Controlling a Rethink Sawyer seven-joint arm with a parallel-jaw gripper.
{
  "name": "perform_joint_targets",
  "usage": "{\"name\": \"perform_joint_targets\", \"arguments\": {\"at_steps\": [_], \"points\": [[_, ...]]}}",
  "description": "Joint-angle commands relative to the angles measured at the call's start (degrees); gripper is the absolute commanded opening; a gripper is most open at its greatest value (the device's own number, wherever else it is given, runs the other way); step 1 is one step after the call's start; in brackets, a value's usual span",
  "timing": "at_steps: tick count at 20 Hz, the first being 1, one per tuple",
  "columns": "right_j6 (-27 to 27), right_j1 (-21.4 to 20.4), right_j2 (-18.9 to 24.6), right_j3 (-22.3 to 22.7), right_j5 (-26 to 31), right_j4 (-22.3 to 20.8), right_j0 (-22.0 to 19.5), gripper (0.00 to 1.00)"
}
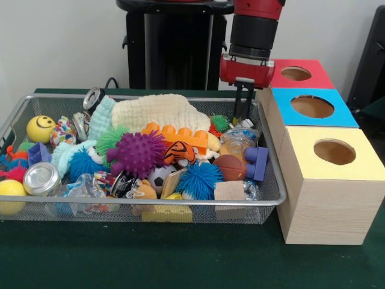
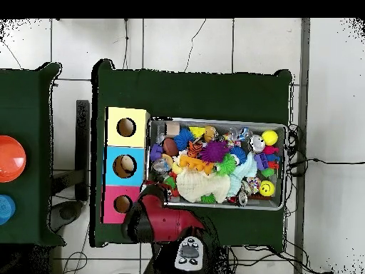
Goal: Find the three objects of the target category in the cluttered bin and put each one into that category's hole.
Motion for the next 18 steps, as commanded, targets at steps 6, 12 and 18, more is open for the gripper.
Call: {"name": "perform_joint_targets", "arguments": {"at_steps": [6, 12, 18], "points": [[12.3, 5.6, 8.0, 1.0, -7.4, -1.3, -3.6, 0.0], [11.2, 7.5, 9.2, 0.4, -8.6, -2.1, -5.5, 0.0], [10.1, 7.9, 11.0, 0.2, -4.8, -1.1, -7.1, 0.0]]}}
